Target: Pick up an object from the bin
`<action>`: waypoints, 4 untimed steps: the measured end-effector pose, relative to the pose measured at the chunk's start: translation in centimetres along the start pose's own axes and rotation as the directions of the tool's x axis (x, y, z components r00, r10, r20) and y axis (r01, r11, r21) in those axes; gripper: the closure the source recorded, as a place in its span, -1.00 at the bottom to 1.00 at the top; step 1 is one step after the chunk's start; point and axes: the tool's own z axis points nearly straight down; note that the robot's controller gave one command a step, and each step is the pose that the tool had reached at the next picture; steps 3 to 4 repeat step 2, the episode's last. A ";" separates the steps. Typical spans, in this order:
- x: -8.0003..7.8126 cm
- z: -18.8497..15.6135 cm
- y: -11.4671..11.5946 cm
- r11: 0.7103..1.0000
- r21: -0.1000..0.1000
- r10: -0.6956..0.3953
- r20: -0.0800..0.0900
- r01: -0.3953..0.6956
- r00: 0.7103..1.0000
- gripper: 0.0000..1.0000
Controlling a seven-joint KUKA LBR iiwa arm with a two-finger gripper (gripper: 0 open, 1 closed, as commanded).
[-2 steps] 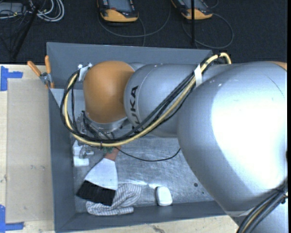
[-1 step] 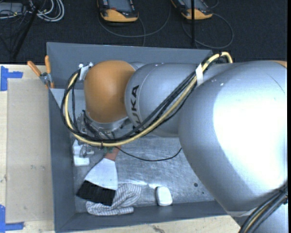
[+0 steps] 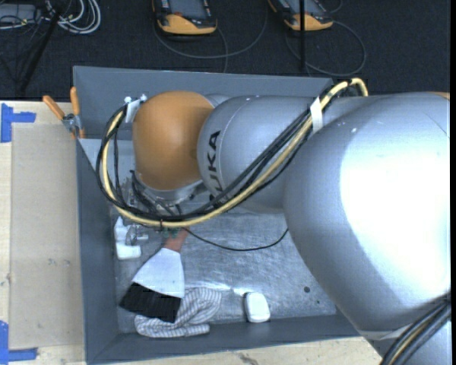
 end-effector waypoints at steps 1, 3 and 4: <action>0.0 -0.9 0.0 1.000 0.001 -0.001 -0.001 0.001 1.000 1.00; 0.0 -1.7 0.0 1.000 0.000 -0.001 -0.001 0.001 1.000 1.00; 0.0 -1.7 0.0 1.000 0.000 -0.001 -0.001 0.001 1.000 1.00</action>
Offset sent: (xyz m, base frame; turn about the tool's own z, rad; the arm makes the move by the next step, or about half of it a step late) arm -0.0001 -0.0001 0.0011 0.0000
